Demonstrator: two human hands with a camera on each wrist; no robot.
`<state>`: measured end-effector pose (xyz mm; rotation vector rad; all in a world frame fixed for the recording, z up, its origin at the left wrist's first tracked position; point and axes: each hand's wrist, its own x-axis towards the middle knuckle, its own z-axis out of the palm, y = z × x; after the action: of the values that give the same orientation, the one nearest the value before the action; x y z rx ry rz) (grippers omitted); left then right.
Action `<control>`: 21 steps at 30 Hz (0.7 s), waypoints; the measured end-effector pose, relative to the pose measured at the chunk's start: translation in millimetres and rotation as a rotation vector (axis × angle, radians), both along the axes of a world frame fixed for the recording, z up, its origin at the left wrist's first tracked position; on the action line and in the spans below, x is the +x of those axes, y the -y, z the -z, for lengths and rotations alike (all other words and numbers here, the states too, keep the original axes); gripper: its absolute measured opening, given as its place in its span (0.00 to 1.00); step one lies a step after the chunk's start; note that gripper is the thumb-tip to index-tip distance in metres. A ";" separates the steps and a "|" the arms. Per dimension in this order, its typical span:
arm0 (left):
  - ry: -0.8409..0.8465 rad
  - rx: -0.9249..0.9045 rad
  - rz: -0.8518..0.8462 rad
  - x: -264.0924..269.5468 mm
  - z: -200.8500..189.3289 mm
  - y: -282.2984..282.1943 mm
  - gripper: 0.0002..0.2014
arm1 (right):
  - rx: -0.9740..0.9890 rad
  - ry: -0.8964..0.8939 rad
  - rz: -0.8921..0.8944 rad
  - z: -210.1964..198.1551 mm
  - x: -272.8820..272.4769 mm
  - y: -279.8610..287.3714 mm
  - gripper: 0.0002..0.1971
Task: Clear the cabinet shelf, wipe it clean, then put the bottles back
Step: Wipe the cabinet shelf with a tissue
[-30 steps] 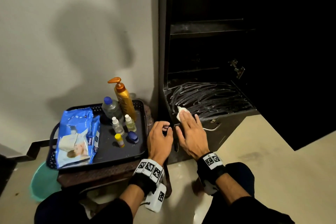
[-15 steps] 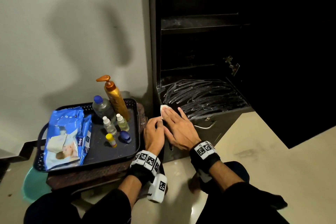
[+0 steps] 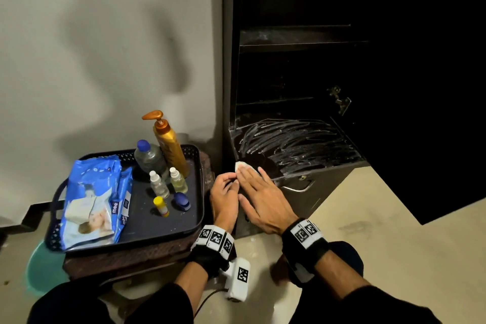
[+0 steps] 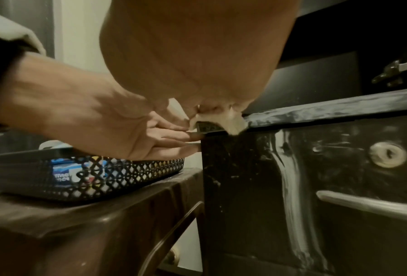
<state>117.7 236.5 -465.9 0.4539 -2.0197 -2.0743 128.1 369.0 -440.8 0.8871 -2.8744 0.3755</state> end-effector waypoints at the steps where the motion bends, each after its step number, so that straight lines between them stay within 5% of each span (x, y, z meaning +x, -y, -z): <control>1: 0.018 0.032 -0.022 -2.4 1.0 4.0 0.10 | 0.011 0.014 -0.026 -1.1 -9.9 6.0 0.35; 9: 0.096 0.051 0.056 -27.1 -9.2 11.6 0.13 | 0.036 0.071 0.071 -5.5 -62.5 22.0 0.38; 15: 0.127 0.003 0.170 -22.7 0.7 4.5 0.12 | 0.029 0.069 0.232 -3.5 -37.6 -9.7 0.39; 21: 0.124 0.046 0.196 -19.8 7.2 0.8 0.18 | 0.082 0.074 0.109 -9.3 1.1 -25.4 0.38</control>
<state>97.9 235.7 -473.1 0.4175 -2.1692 -2.2617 129.3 394.5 -431.5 0.7396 -3.0093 0.2881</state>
